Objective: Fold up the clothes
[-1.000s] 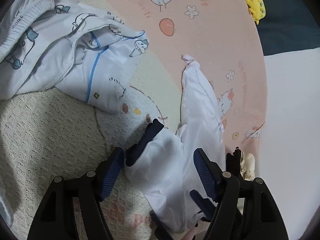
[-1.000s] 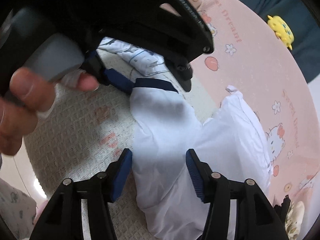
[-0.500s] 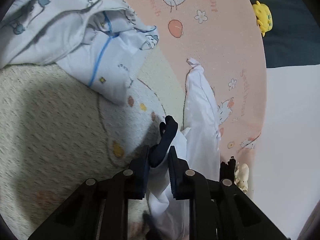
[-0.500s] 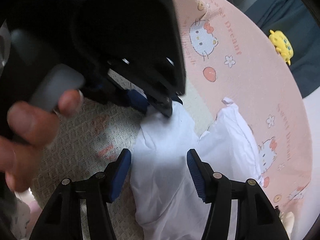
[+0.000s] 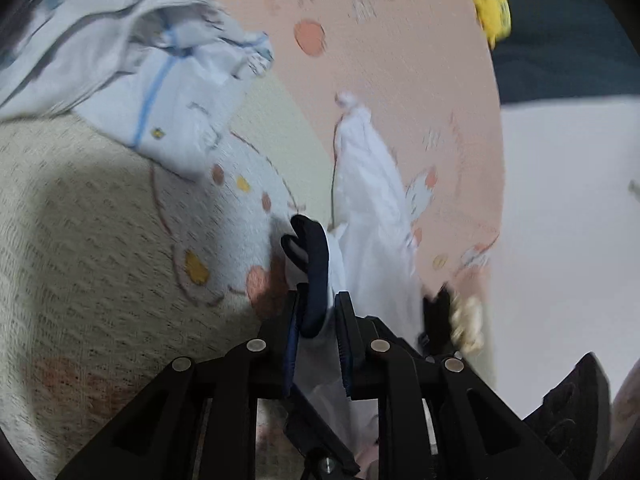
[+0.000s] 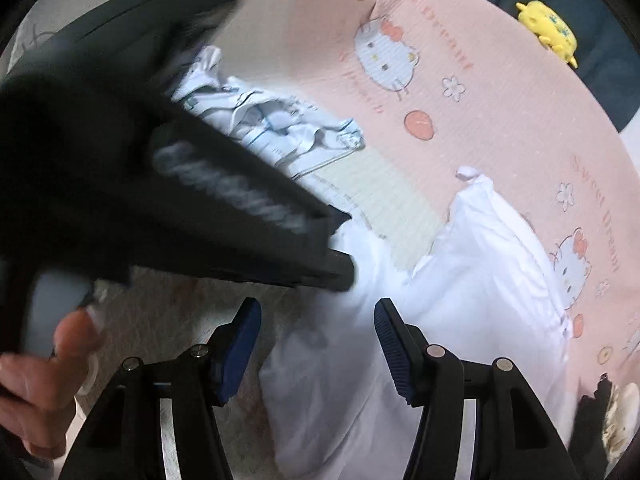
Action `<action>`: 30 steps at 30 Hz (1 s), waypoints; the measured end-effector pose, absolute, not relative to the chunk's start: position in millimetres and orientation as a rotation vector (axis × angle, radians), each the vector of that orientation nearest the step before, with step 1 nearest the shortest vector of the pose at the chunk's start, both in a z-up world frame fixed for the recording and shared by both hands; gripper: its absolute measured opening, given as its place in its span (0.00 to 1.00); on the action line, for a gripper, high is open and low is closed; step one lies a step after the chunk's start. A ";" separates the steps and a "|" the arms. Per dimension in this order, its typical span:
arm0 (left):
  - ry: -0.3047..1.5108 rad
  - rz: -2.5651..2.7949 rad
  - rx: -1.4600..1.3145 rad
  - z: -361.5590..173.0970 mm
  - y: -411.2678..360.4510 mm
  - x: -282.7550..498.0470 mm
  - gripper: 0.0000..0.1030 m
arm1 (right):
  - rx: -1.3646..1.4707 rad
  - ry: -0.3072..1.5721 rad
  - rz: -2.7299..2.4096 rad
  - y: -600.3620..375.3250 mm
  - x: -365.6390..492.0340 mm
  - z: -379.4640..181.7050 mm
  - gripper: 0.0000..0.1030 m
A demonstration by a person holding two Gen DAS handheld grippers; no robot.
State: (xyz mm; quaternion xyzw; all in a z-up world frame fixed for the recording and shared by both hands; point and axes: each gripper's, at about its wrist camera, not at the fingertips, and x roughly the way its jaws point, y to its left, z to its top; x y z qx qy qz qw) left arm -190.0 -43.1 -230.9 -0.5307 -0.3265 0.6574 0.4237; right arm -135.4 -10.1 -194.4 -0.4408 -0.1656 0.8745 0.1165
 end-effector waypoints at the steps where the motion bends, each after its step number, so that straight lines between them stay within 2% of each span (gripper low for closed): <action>1: -0.824 1.633 -1.341 -230.8 -42.4 -192.0 0.14 | -1.293 -0.490 2.556 -9.4 -137.0 -193.6 0.56; 5: -0.750 1.682 -1.306 -214.0 -39.7 -197.7 0.14 | -1.337 -0.369 2.606 5.5 -138.7 -189.3 0.56; 10: -0.842 1.619 -1.284 -217.3 -46.0 -200.4 0.14 | -1.362 -0.268 2.603 27.8 -137.2 -191.2 0.56; 11: -0.841 1.620 -1.285 -218.9 -45.8 -199.6 0.14 | -1.377 -0.236 2.603 33.2 -136.7 -193.9 0.54; 12: -0.836 1.617 -1.288 -220.7 -46.5 -198.1 0.14 | -1.394 -0.202 2.600 38.4 -136.1 -197.0 0.38; 13: -0.834 1.610 -1.295 -222.7 -46.8 -196.5 0.14 | -1.408 -0.171 2.597 42.9 -135.3 -199.4 0.29; 14: -0.835 1.611 -1.304 -224.3 -46.4 -195.4 0.14 | -1.417 -0.143 2.597 46.7 -134.3 -201.1 0.22; 16: -0.861 1.612 -1.302 -225.3 -47.5 -191.1 0.14 | -1.411 -0.146 2.606 49.5 -131.7 -200.4 0.16; 17: -0.869 1.610 -1.290 -223.5 -46.8 -189.8 0.14 | -1.403 -0.163 2.610 49.3 -130.9 -199.0 0.09; 19: -0.870 1.610 -1.257 -216.5 -46.6 -187.3 0.14 | -1.393 -0.178 2.621 49.9 -129.1 -196.2 0.07; 23: -0.855 1.598 -1.251 -209.3 -42.2 -183.0 0.14 | -1.411 -0.022 2.652 -12.3 -86.5 -175.7 0.05; 26: -0.826 1.600 -1.259 -207.2 -35.6 -179.6 0.14 | -1.419 0.069 2.655 33.4 -100.7 -179.0 0.05; 30: -0.864 1.652 -1.225 -198.0 -36.1 -177.1 0.16 | -1.389 0.124 2.646 32.6 -81.4 -168.5 0.05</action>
